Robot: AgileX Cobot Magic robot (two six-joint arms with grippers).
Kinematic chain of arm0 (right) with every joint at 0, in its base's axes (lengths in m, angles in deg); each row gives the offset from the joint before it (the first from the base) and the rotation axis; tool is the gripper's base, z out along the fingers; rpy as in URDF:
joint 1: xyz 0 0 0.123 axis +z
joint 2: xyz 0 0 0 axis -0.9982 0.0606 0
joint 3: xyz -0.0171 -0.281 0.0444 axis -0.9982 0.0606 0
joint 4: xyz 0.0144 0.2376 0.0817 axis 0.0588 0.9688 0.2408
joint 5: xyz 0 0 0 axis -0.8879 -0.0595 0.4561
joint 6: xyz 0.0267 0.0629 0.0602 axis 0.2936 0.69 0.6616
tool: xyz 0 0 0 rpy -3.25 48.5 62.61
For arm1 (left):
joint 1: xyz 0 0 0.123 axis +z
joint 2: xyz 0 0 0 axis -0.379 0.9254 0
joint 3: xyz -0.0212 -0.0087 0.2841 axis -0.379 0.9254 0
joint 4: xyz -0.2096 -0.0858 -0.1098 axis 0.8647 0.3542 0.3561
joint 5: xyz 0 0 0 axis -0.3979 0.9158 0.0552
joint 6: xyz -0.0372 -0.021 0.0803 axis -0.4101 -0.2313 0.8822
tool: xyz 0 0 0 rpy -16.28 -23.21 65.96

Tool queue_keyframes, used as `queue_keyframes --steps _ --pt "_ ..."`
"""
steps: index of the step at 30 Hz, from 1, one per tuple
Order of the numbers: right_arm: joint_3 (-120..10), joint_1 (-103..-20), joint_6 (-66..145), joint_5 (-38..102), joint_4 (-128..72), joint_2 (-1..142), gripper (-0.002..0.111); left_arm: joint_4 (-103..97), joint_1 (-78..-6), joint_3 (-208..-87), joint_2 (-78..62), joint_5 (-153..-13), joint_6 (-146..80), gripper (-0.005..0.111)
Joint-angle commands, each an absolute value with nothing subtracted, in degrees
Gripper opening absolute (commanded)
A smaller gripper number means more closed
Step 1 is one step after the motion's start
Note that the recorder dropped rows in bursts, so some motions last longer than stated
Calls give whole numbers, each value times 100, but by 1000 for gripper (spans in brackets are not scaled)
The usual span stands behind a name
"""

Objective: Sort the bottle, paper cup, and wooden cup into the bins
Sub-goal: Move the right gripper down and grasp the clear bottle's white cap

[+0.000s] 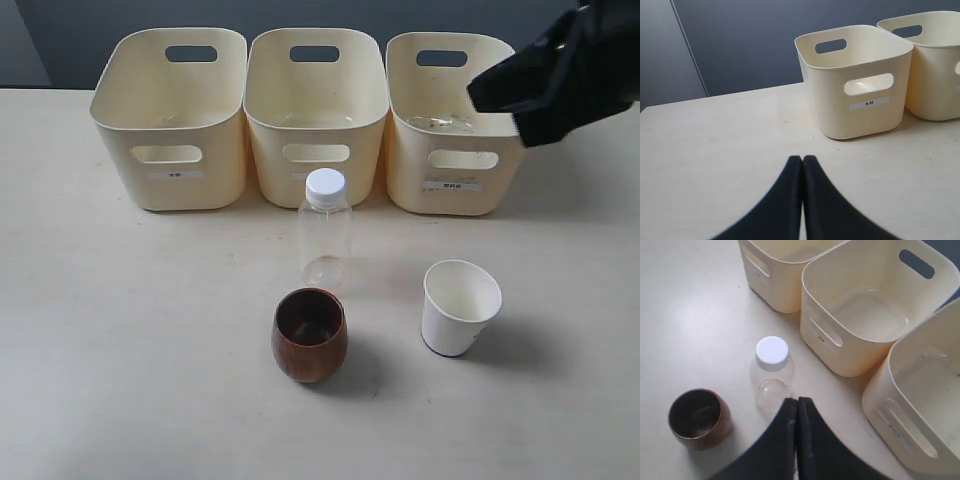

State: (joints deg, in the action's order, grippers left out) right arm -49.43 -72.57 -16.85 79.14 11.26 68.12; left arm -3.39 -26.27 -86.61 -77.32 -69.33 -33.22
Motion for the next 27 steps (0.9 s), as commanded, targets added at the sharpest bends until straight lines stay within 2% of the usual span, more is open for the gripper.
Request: queue_keyframes --steps 1,4,11,13,14,15,16,18,21,27 --pt "-4988 -6236 -1606 7095 550 7216 -1 -301 -2648 -8653 -7760 -6933 -3333 0" --pt "-4988 -5754 -1606 6778 194 7577 -1 -301 -2648 -8653 -7760 -6933 -3333 0" --pt "-5000 -5504 -1606 6186 323 8228 -1 -301 -2648 -8653 -7760 -6933 -3333 0" --pt "-5034 -5504 -1606 6196 350 8406 5 -301 -2648 -8653 -7760 -6933 -3333 0" --pt "-5034 -5504 -1606 6181 377 8495 21 -301 -2648 -8653 -7760 -6933 -3333 0" --pt "-5034 -5504 -1606 6172 465 8528 32 -301 -2648 -8653 -7760 -6933 -3333 0" --pt "-5034 -5504 -1606 6076 775 8558 57 -301 -2648 -8653 -7760 -6933 -3333 0" --pt "-5059 -5504 -1606 5920 1363 8595 82 -301 -2648 -8653 -7760 -6933 -3333 0" --pt "-5207 -5504 -1595 5908 1403 8823 73 -301 -2648 -8653 -7760 -6933 -3333 0" --pt "-5367 -5504 -1595 5925 1427 9282 73 -301 -2648 -8653 -7760 -6933 -3333 0"
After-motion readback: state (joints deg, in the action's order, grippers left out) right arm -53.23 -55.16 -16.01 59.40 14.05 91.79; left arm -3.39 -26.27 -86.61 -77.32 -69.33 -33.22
